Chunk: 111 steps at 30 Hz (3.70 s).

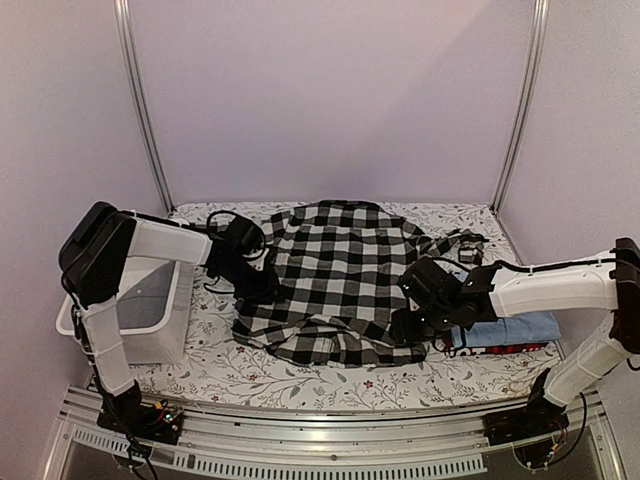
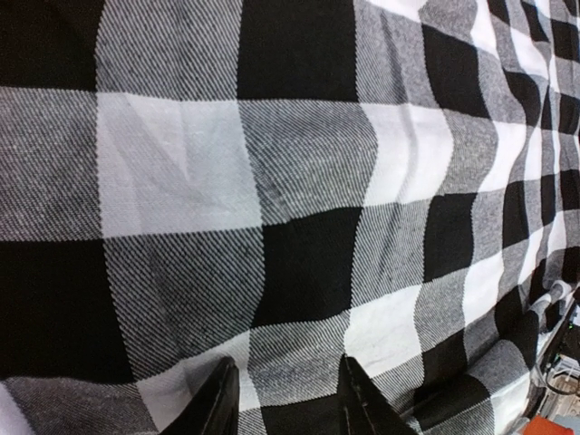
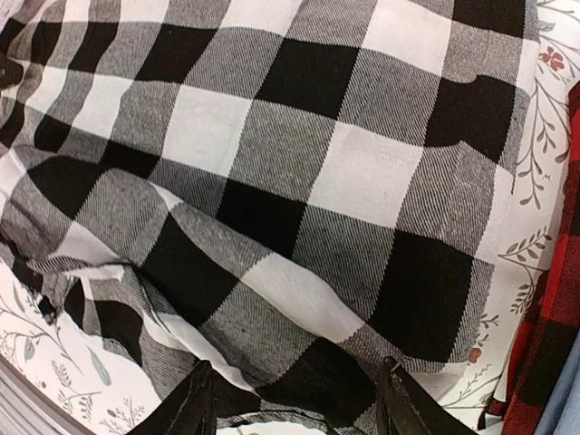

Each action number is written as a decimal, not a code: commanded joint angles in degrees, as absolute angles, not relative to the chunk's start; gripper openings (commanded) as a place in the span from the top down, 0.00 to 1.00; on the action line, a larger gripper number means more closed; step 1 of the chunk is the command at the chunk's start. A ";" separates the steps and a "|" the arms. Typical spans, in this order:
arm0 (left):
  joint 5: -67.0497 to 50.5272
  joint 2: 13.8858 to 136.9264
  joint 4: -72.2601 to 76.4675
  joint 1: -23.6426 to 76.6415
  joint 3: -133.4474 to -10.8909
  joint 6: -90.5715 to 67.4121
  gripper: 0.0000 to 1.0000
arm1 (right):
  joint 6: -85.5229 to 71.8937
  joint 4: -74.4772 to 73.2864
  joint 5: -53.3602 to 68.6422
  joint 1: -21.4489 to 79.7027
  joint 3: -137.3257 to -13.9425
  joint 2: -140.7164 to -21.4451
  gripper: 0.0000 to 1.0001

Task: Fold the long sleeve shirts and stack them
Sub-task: Smooth out the flattened shirt at the center of the board, then pick up the sleeve from the corner of the board.

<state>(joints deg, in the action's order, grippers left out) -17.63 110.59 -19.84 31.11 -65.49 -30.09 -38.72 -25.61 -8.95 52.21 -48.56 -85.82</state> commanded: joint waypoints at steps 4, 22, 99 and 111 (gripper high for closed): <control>-14.90 111.46 -24.37 28.96 -64.56 -29.37 0.63 | -32.02 -24.38 -11.72 57.94 -49.62 -86.30 0.42; -14.94 111.42 -25.35 28.95 -65.79 -28.27 0.63 | -25.94 -24.32 -14.37 60.07 -56.86 -99.27 0.78; 28.10 134.61 -51.18 10.36 -117.07 -23.81 0.46 | -30.44 8.90 10.95 46.76 -53.08 -91.84 0.18; 28.00 132.64 -51.15 18.86 -122.42 -24.65 0.44 | -29.39 6.44 9.84 46.67 -52.90 -90.04 0.18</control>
